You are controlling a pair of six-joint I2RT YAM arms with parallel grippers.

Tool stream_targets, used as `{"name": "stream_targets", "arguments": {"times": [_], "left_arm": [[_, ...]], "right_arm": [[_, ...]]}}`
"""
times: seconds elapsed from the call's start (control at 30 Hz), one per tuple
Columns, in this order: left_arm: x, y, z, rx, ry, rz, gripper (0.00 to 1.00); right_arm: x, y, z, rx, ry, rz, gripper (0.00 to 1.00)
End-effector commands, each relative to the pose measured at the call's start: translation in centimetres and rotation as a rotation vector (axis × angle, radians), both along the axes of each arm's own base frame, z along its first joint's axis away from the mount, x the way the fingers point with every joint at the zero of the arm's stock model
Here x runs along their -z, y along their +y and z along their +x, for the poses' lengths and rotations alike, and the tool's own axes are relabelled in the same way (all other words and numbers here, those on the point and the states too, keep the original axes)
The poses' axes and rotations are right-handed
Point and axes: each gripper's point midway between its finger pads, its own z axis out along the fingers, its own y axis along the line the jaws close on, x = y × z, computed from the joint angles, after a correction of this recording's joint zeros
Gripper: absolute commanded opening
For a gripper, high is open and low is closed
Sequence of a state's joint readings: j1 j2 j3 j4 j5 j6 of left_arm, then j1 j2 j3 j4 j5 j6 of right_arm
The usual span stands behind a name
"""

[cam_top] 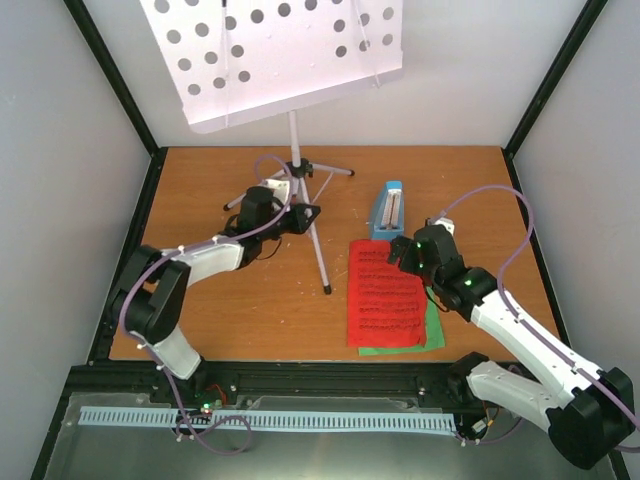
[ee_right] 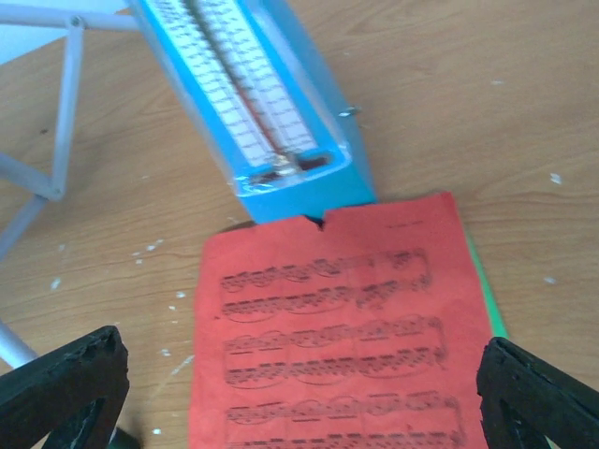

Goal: Pack up the instrument practice props

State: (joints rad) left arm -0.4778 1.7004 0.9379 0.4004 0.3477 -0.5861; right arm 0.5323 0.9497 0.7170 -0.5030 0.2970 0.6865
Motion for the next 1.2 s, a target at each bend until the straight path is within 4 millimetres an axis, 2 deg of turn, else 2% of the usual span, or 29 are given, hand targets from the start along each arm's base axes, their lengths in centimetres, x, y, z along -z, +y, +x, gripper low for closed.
{"name": "stream_targets", "arguments": {"times": [0.0, 0.13, 0.23, 0.3, 0.43, 0.53, 0.6, 0.67, 0.73, 0.93, 1.17], "left_arm": [[1.0, 2.7, -3.5, 0.163, -0.048, 0.074, 0.0], [1.6, 2.8, -6.5, 0.35, -0.108, 0.139, 0.0], [2.1, 2.4, -7.9, 0.436, -0.12, 0.15, 0.0], [1.9, 2.2, -8.2, 0.459, -0.135, 0.141, 0.0], [2.3, 2.5, -7.5, 0.434, -0.141, 0.182, 0.02], [1.4, 3.2, -7.1, 0.372, -0.179, 0.188, 0.24], [0.2, 3.6, -7.4, 0.325, -0.208, 0.16, 0.44], [-0.8, 4.0, -7.7, 0.285, -0.215, 0.133, 0.58], [-1.2, 4.6, -7.5, 0.23, -0.192, 0.115, 0.65], [-2.3, 5.1, -7.6, 0.157, -0.151, 0.031, 0.59], [-2.9, 4.6, -6.7, 0.162, -0.139, 0.022, 0.48]], "right_arm": [[-3.1, 3.4, 2.0, -0.14, -0.101, 0.079, 1.0], [-4.6, 7.0, 2.9, -0.31, -0.16, 0.137, 1.0], [-6.4, 10.0, 3.2, -0.459, -0.226, 0.203, 1.0], [-7.6, 11.8, 3.3, -0.548, -0.27, 0.246, 1.0], [-9.5, 15.1, 4.2, -0.702, -0.331, 0.295, 1.0], [-10.2, 17.3, 5.7, -0.783, -0.373, 0.309, 1.0], [-10.4, 18.8, 6.7, -0.837, -0.389, 0.317, 0.98], [-10.7, 20.0, 7.8, -0.881, -0.411, 0.319, 0.93], [-10.4, 20.9, 8.9, -0.908, -0.423, 0.294, 0.84], [-9.6, 22.6, 11.2, -0.964, -0.45, 0.236, 0.63], [-9.4, 24.4, 12.4, -1.033, -0.433, 0.262, 0.4]]}}
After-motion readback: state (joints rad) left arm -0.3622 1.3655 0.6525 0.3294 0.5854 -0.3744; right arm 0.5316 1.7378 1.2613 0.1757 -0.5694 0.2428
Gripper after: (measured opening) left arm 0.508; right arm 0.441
